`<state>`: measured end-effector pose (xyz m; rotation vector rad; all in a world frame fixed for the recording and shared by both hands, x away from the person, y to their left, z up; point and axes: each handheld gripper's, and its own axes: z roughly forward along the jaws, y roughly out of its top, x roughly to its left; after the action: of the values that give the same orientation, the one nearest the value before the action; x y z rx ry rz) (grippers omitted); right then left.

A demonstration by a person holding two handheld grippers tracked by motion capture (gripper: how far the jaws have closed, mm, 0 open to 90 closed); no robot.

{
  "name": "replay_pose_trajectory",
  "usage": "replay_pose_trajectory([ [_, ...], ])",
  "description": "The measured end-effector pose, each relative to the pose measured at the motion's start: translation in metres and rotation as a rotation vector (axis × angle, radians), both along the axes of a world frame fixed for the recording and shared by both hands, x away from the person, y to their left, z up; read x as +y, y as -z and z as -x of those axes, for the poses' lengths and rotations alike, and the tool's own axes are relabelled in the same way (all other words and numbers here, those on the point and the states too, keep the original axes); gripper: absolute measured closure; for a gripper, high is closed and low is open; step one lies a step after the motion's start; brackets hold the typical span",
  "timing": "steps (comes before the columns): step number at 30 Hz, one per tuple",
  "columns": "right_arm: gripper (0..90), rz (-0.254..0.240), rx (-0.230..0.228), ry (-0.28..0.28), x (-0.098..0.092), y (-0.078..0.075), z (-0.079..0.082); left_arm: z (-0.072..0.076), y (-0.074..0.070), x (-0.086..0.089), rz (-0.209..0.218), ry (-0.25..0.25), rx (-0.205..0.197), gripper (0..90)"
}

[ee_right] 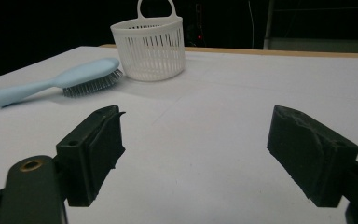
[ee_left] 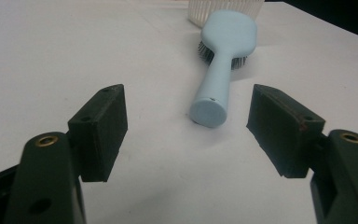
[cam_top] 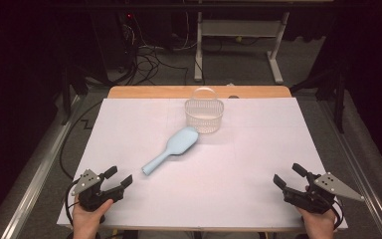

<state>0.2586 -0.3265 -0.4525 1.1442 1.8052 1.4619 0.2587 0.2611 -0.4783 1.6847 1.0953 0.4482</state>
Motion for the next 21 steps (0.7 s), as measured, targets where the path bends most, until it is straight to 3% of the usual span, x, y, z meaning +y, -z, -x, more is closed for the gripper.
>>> replay_pose_trajectory([
  [21, 18.8, 0.008, 0.001, -0.007, 0.0009, 0.0001, -0.0003, -0.0006, 0.0004, -0.0030, -0.016, 0.008, -0.002, 26.7],
])
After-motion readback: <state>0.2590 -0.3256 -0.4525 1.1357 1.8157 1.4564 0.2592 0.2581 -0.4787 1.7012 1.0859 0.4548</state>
